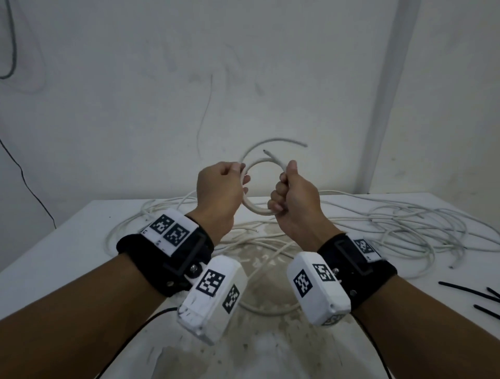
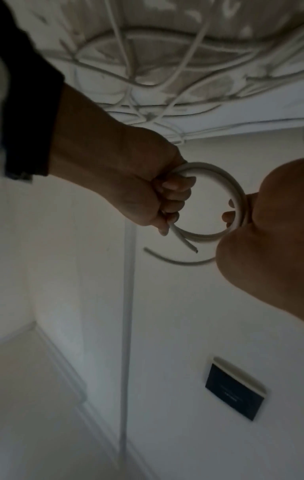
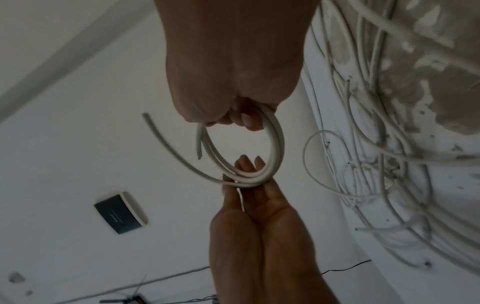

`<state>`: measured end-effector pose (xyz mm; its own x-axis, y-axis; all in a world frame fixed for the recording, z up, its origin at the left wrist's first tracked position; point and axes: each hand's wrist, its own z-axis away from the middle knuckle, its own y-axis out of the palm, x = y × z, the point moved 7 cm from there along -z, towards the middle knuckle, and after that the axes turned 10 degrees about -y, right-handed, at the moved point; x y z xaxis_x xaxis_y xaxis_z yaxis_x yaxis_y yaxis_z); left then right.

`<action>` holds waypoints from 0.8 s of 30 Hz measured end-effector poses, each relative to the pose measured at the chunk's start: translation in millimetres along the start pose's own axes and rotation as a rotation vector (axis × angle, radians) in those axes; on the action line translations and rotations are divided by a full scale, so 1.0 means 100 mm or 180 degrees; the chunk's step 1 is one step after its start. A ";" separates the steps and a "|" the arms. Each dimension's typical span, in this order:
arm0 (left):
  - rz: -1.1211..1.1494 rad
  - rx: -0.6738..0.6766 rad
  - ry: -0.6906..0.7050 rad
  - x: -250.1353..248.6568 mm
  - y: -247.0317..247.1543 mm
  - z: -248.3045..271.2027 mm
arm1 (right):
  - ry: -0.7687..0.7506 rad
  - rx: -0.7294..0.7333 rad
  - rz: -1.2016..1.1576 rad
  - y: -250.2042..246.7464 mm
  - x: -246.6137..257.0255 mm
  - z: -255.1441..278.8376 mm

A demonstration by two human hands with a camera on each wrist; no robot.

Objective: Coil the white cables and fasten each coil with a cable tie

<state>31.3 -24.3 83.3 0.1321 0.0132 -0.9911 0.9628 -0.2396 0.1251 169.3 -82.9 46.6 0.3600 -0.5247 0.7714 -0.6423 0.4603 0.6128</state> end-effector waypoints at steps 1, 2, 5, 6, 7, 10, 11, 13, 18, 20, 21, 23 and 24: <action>-0.0073 0.0019 0.0118 -0.03 -0.01 -0.01 | 0.0005 0.0083 0.0118 0.01 -0.02 0.02; -0.0131 0.0063 0.0226 -0.05 -0.02 -0.02 | 0.0010 0.0171 0.0221 0.03 -0.03 0.04; -0.0595 0.0158 0.0563 -0.13 -0.01 -0.04 | 0.0040 0.0350 0.0374 0.09 -0.09 0.10; -0.0754 0.0170 0.0636 -0.15 -0.01 -0.05 | 0.0048 0.0388 0.0383 0.10 -0.09 0.11; -0.0878 0.0203 0.0676 -0.17 -0.01 -0.05 | 0.0045 0.0416 0.0389 0.11 -0.09 0.11; -0.0988 0.0506 0.0586 -0.20 0.03 -0.04 | -0.0033 0.0466 0.0469 0.12 -0.06 0.11; -0.0993 0.0609 0.0581 -0.22 0.05 -0.02 | -0.0080 0.0504 0.0519 0.13 -0.05 0.12; -0.1152 0.0626 0.0753 -0.27 0.09 0.03 | -0.0169 0.0591 0.0608 0.16 -0.04 0.13; -0.1025 0.0358 0.0988 -0.30 0.06 0.00 | 0.0250 0.0748 0.0201 0.17 -0.04 0.16; -0.0965 0.0297 0.1055 -0.28 0.06 0.01 | 0.0577 0.0808 -0.0100 0.17 -0.04 0.15; -0.0924 0.0260 0.1087 -0.27 0.05 0.01 | 0.0626 0.0843 -0.0126 0.16 -0.04 0.13; -0.0798 0.0179 0.1112 -0.25 0.02 0.00 | 0.0579 0.0891 -0.0024 0.17 -0.03 0.12; -0.0732 0.0130 0.1129 -0.25 0.01 0.00 | 0.0514 0.0898 0.0075 0.18 -0.01 0.11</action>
<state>28.7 -25.0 107.7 -0.0052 0.4024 -0.9154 0.9675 -0.2295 -0.1063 149.4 -81.8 55.0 0.4311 -0.3855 0.8158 -0.8058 0.2424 0.5403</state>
